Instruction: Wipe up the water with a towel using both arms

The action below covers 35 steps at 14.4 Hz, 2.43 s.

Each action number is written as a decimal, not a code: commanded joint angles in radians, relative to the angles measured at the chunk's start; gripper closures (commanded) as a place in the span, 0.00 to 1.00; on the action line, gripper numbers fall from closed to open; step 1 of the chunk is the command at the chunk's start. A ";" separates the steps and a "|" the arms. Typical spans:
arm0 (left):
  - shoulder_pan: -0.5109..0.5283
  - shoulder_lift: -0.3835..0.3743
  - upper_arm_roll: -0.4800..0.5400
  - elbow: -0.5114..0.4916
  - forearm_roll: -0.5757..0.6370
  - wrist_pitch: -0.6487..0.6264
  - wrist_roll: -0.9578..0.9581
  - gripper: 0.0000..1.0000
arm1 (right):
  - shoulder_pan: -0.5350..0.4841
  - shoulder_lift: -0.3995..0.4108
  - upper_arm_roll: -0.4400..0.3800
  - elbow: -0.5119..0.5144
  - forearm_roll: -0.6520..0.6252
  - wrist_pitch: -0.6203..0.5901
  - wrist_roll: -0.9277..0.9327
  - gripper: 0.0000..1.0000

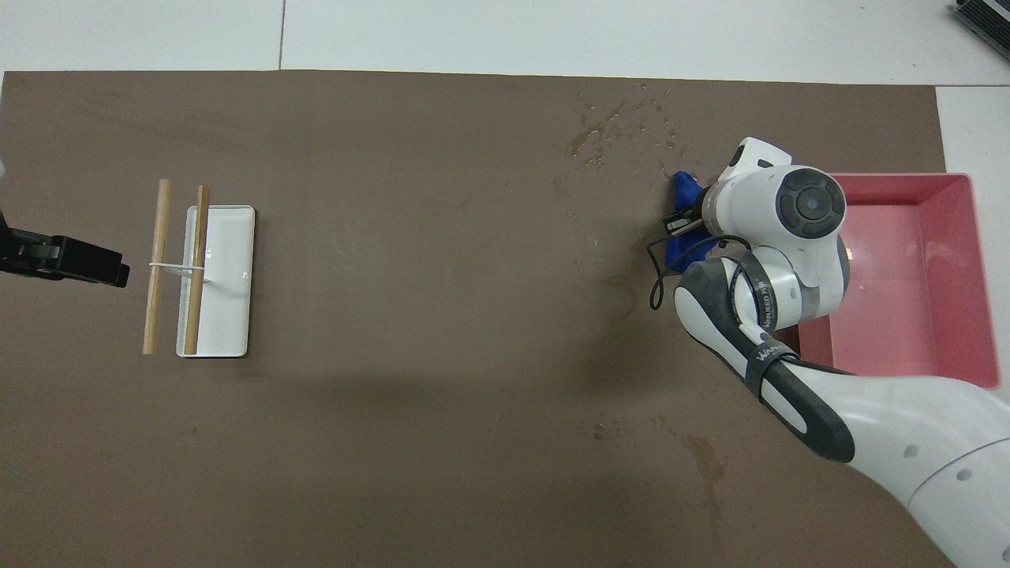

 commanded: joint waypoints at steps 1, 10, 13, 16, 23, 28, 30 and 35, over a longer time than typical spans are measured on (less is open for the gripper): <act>-0.006 -0.003 0.007 -0.004 0.019 -0.014 0.009 0.00 | 0.006 0.062 0.007 0.104 0.004 -0.023 0.018 1.00; -0.008 -0.006 0.006 -0.026 0.019 0.051 0.004 0.00 | -0.001 0.134 0.007 0.313 -0.005 -0.129 0.000 1.00; -0.008 -0.006 0.006 -0.026 0.019 0.051 0.004 0.00 | 0.004 0.134 0.007 0.295 0.004 -0.123 -0.008 1.00; -0.008 -0.006 0.006 -0.026 0.019 0.051 0.004 0.00 | 0.007 0.133 0.007 0.204 0.007 -0.088 0.004 1.00; -0.008 -0.006 0.006 -0.026 0.019 0.051 0.004 0.00 | -0.019 0.024 0.011 0.000 0.009 -0.131 0.000 1.00; -0.008 -0.007 0.006 -0.026 0.019 0.051 0.004 0.00 | -0.050 -0.027 0.011 -0.127 0.043 -0.155 0.001 1.00; -0.008 -0.006 0.006 -0.026 0.019 0.051 0.004 0.00 | -0.065 -0.051 0.011 -0.199 0.061 -0.146 0.006 1.00; -0.008 -0.007 0.006 -0.026 0.019 0.051 0.004 0.00 | -0.109 -0.100 0.011 -0.317 0.200 -0.155 0.007 1.00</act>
